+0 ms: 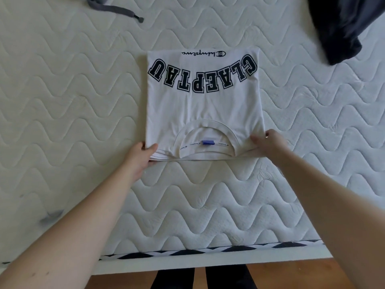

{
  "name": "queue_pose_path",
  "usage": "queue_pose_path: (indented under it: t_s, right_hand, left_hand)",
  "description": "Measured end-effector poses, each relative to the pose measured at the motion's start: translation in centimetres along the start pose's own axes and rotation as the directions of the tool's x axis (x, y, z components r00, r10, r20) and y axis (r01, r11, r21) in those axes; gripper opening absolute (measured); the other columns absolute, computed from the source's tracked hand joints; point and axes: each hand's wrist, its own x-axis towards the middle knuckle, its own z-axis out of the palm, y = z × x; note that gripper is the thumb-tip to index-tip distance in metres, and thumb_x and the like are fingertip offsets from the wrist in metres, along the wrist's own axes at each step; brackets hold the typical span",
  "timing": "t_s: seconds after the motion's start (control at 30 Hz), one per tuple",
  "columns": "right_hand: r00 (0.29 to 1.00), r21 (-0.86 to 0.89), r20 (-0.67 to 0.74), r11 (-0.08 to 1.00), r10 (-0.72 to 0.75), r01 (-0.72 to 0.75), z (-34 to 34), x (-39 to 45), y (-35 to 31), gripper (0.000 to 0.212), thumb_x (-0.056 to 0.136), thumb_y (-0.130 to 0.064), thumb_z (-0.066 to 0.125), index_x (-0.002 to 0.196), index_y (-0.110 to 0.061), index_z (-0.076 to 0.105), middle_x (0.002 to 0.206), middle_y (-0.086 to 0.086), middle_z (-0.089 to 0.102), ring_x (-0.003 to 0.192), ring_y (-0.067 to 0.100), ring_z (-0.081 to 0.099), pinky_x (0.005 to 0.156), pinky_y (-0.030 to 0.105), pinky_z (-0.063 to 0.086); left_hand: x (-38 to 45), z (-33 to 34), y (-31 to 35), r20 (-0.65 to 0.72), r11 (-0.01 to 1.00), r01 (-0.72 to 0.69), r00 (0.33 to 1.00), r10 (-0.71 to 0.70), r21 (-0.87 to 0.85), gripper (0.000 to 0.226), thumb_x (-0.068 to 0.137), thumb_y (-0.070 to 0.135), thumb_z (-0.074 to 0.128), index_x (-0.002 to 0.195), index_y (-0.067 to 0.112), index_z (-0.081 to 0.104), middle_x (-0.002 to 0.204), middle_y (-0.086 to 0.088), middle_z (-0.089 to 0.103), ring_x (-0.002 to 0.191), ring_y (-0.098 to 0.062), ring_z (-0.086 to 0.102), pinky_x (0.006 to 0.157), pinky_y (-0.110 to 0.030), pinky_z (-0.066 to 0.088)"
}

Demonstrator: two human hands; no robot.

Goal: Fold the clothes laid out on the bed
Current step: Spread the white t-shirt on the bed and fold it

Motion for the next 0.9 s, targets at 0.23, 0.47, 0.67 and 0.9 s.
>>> queue_pose_path:
  t_s: [0.23, 0.47, 0.67, 0.9]
  right_hand:
    - [0.996, 0.158, 0.086, 0.987, 0.007, -0.020, 1.8, -2.4, 3.8, 0.029, 0.088, -0.036, 0.069, 0.092, -0.007, 0.065, 0.087, 0.012, 0.069, 0.085, 0.032, 0.067, 0.079, 0.049, 0.057]
    - [0.937, 0.446, 0.324, 0.852, 0.134, -0.276, 7.4, -8.5, 5.9, 0.021, 0.088, -0.021, 0.073, 0.099, -0.004, 0.067, 0.094, 0.017, 0.071, 0.080, 0.028, 0.070, 0.063, 0.035, 0.060]
    - [0.983, 0.321, 0.125, 0.932, 0.133, -0.167, 8.9, -10.6, 5.6, 0.035, 0.084, -0.048, 0.071, 0.082, -0.013, 0.063, 0.070, 0.006, 0.067, 0.070, 0.027, 0.063, 0.072, 0.042, 0.054]
    - [0.985, 0.363, -0.145, 0.931, 0.096, -0.037, 2.6, -4.8, 3.9, 0.040, 0.095, -0.048, 0.053, 0.118, -0.015, 0.059, 0.111, 0.005, 0.068, 0.092, 0.021, 0.063, 0.075, 0.035, 0.050]
  left_hand:
    - [0.8, -1.3, 0.0, -0.146, 0.993, -0.085, 0.985, 0.097, 0.084, 0.017, 0.094, 0.012, 0.063, 0.110, 0.007, 0.061, 0.113, -0.019, 0.065, 0.096, -0.026, 0.061, 0.094, -0.050, 0.053]
    - [1.8, -4.4, 0.4, -0.271, 0.987, -0.161, 0.949, 0.163, 0.029, 0.036, 0.088, 0.011, 0.070, 0.120, -0.002, 0.060, 0.114, -0.021, 0.065, 0.101, -0.030, 0.063, 0.096, -0.046, 0.052]
    - [-0.3, -2.8, -1.1, -0.337, 0.991, -0.044, 0.941, 0.000, -0.123, 0.011, 0.096, 0.016, 0.059, 0.101, 0.006, 0.059, 0.097, -0.019, 0.063, 0.070, -0.023, 0.061, 0.060, -0.035, 0.052]
    - [-7.5, 6.1, -5.4, -0.079, 0.950, 0.220, 0.967, -0.242, -0.221, 0.025, 0.101, 0.030, 0.051, 0.087, 0.010, 0.054, 0.072, -0.008, 0.062, 0.057, -0.016, 0.058, 0.047, -0.024, 0.046]
